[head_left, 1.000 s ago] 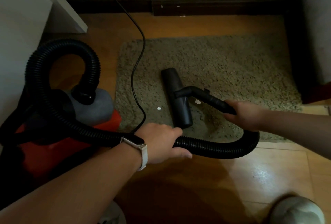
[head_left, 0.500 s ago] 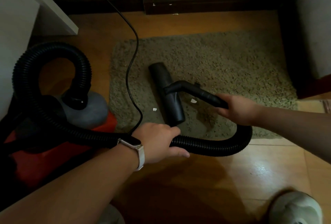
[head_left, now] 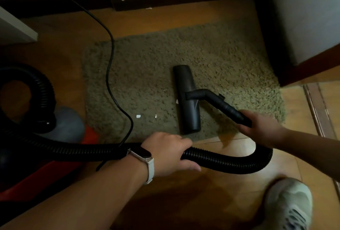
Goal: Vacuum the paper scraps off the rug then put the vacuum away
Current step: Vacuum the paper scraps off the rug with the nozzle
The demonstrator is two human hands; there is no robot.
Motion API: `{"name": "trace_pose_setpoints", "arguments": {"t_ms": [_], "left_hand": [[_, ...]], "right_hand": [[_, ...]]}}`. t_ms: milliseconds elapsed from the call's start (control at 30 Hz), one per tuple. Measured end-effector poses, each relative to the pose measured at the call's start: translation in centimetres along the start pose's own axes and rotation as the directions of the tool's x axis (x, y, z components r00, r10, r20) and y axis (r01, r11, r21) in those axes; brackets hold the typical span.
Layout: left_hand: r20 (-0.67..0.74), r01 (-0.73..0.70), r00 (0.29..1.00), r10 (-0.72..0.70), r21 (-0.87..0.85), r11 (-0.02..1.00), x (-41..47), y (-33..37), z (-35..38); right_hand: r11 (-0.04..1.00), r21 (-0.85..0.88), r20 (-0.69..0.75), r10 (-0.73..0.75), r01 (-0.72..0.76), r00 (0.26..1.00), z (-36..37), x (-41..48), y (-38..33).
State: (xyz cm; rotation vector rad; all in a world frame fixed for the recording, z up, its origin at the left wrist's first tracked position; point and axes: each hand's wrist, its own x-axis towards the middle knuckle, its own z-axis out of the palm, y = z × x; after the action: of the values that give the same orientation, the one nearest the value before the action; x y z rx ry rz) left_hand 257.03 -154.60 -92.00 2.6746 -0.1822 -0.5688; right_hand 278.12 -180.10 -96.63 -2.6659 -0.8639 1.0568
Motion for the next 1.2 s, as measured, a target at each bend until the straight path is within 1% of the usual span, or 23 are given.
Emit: {"name": "trace_pose_setpoints", "arguments": {"t_ms": [300,400,500,600,700,833,900,1067,1133,1200], "left_hand": [[0.024,0.042,0.999,-0.043,0.020,0.999,-0.4,-0.2,-0.2],[0.042,0.057,0.998,-0.057,0.007,0.998,-0.8,-0.2,-0.4],[0.065,0.071,0.995,-0.071,-0.001,0.997,-1.2,-0.5,-0.6],[0.076,0.076,0.994,-0.076,0.009,0.997,-1.6,-0.8,-0.6],[0.083,0.084,0.993,-0.085,0.008,0.996,-1.9,-1.0,-0.6],[0.102,0.091,0.991,-0.090,-0.006,0.996,-2.4,-1.1,-0.6],[0.076,0.092,0.993,-0.090,-0.012,0.996,-2.5,-1.2,-0.7],[-0.010,0.073,0.997,-0.073,-0.014,0.997,-1.9,-0.7,-1.1],[-0.006,0.064,0.998,-0.064,-0.010,0.998,-1.6,-0.3,-1.1],[0.010,0.057,0.998,-0.057,-0.013,0.998,-1.3,0.2,-1.1]], "right_hand": [[1.000,0.013,0.065,-0.030,0.029,0.997,0.4,1.9,-0.7],[0.999,-0.017,0.065,-0.027,0.029,0.998,0.6,2.2,-1.2],[0.999,-0.023,0.055,-0.044,0.046,0.998,1.0,2.5,-2.2],[0.998,-0.027,0.089,-0.060,0.063,0.994,1.1,2.9,-3.5],[0.993,-0.028,0.107,-0.108,0.112,0.988,0.7,3.6,-5.0],[0.978,-0.081,0.078,-0.185,0.191,0.980,0.1,3.7,-6.4],[0.982,-0.067,0.045,-0.173,0.176,0.984,-0.5,3.4,-6.0],[0.999,0.010,-0.007,-0.047,0.047,0.999,-2.1,2.4,-3.5],[1.000,-0.009,-0.016,-0.016,0.016,1.000,-2.1,1.4,-2.5],[0.997,-0.079,-0.028,0.015,-0.017,0.999,-1.8,0.3,-1.5]]}}
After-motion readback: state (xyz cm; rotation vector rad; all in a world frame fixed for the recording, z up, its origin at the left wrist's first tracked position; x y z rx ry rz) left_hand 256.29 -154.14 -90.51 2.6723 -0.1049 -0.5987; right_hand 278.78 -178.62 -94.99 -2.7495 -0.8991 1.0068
